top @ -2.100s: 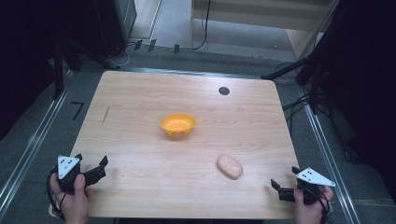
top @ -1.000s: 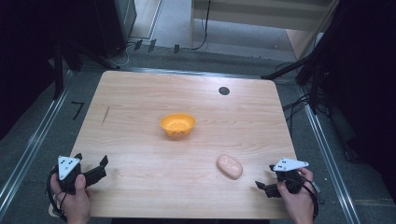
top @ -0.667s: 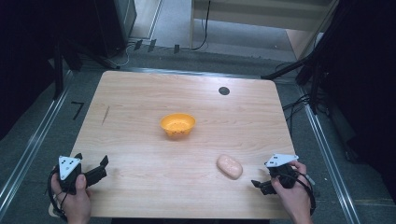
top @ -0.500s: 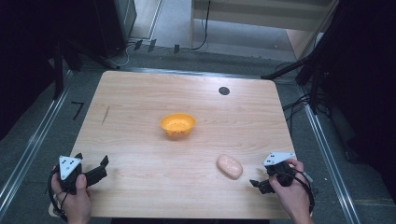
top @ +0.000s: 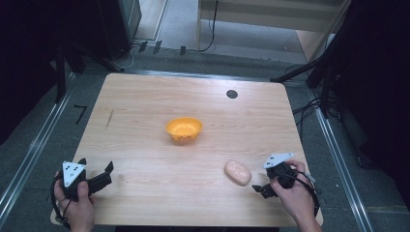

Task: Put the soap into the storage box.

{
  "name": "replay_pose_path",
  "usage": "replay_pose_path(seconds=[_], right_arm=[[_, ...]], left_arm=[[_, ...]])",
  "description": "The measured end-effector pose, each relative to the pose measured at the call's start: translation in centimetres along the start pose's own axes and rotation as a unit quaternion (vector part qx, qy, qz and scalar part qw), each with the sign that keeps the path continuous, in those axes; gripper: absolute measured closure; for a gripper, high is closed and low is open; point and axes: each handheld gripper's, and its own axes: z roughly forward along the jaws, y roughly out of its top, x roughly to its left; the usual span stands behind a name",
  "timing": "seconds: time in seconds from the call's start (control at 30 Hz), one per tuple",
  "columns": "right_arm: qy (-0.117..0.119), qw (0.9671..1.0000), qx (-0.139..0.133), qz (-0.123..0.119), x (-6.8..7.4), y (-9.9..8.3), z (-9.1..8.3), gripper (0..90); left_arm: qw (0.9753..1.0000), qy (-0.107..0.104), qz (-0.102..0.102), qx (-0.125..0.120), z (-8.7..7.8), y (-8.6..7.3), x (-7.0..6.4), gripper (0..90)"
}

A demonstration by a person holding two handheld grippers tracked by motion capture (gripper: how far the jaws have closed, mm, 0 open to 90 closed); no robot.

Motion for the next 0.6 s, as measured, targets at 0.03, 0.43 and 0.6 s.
replay_pose_path(seconds=[0.03,0.43,0.6], right_arm=[[0.002,1.0000,0.003,-0.002,0.1,0.2,0.1,14.6],[0.011,0.9993,0.028,-0.020,1.0,2.8,0.9,14.7],[0.010,0.9995,0.029,-0.008,1.2,3.4,1.2,14.7]], left_arm=[[1.0000,0.002,0.000,0.003,0.0,0.0,0.0,9.0],[1.0000,0.005,0.003,0.002,0.1,0.0,-0.1,9.0],[1.0000,0.004,0.005,0.006,0.2,0.1,-0.1,9.0]])
